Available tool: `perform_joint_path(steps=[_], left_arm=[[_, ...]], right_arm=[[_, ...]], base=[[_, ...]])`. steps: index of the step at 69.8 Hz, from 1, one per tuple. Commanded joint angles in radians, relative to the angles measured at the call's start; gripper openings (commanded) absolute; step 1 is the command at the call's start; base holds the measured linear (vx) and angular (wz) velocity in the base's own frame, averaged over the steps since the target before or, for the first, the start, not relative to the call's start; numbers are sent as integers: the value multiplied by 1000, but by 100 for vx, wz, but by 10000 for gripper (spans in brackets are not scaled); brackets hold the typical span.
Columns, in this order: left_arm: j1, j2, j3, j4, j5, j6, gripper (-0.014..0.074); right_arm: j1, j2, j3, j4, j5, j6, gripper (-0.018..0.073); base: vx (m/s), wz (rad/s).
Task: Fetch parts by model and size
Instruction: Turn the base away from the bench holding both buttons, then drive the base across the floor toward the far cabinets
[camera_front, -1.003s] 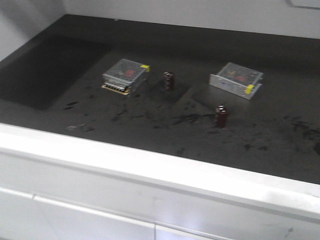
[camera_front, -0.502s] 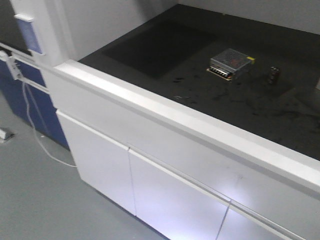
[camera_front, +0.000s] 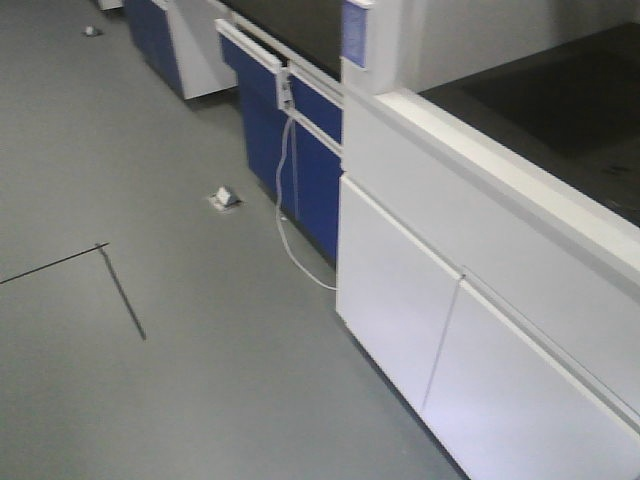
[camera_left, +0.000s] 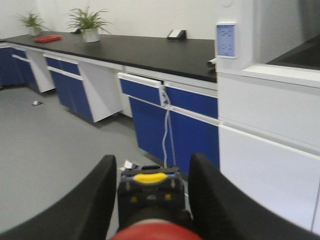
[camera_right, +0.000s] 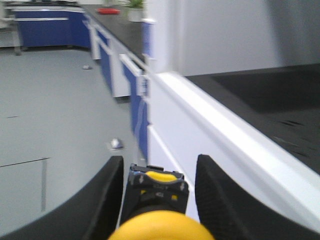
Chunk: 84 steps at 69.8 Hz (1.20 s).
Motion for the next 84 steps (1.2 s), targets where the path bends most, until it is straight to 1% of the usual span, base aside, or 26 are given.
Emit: perform_joint_path(steps=[1,24,37,60,84], left_arm=[[-1,15,-26,4,-76,-3,-6],[-1,15,-26,4,-76,-3,-6],[-1,15,-26,4,-76,-3,-6],[-1,15,-26,4,-76,-3,-6],[-1,15,-26,4,-76,-3,-6]], right_arm=[[-6,12,-28,-15,-80,-8,-2],[-6,12,-28,-15,-81,-8,-2],[-6,12,-28,-15,-81,-8,-2],[-6,12,-28,-15,-81,-8,-2],[-6,12,-28,-15,-81,-8,-2]], base=[[-11,83],[-6,83],[5,63],[18,37],[36,18]])
